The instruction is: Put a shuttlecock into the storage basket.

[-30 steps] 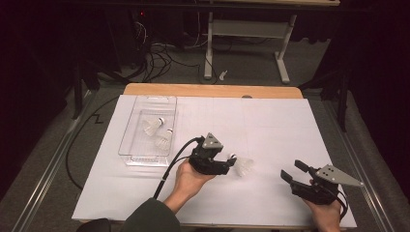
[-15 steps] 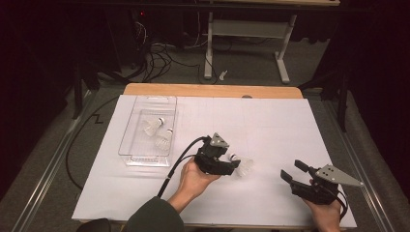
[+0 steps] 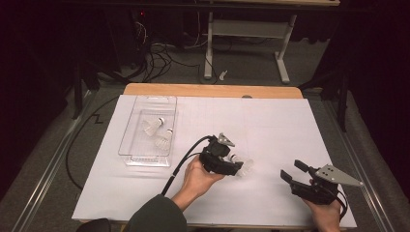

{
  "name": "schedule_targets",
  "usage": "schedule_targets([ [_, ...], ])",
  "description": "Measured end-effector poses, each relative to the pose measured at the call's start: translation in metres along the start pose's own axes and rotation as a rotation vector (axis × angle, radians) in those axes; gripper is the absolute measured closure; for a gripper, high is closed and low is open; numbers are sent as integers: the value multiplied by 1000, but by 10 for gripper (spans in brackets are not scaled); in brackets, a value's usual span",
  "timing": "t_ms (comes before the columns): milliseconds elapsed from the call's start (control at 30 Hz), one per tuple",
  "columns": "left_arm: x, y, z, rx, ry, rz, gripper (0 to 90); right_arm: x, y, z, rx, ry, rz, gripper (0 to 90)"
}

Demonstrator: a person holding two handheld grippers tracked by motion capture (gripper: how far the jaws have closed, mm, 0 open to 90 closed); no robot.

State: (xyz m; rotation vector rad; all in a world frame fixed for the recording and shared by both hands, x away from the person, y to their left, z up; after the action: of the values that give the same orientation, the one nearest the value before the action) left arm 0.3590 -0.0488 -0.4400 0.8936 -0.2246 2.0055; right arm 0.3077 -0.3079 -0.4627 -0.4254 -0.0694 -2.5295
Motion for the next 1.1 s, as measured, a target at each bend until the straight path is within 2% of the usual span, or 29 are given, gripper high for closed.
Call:
schedule_targets([
  [300, -13, 8, 4, -25, -70, 0, 342, 0, 0, 0, 2, -1, 1, 329],
  [500, -22, 7, 3, -34, -102, 23, 342, 0, 0, 0, 1, -3, 0, 330],
  [767, -28, 8, 2, -29, -119, 24, 337, -1, 0, -1, 2, -5, 1, 331],
  [933, -34, 8, 0, -33, -139, 39, 346, -1, 0, -1, 5, -7, 0, 332],
  [1100, -35, 9, 1, -31, -133, 42, 350, -1, 1, -1, 6, -7, -1, 332],
])
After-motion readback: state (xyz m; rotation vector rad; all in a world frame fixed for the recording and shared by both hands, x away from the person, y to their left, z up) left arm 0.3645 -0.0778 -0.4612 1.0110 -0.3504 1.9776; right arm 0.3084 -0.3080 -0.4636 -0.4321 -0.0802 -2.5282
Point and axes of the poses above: each handheld gripper's, and its own axes: x roughly backward along the jaws, z roughly out of its top, y roughly to its right, the point moved 5 cm from there along -x, roughly forward along the jaws, and after that the axes turned 4 degrees about y, right-handed, at the moved point
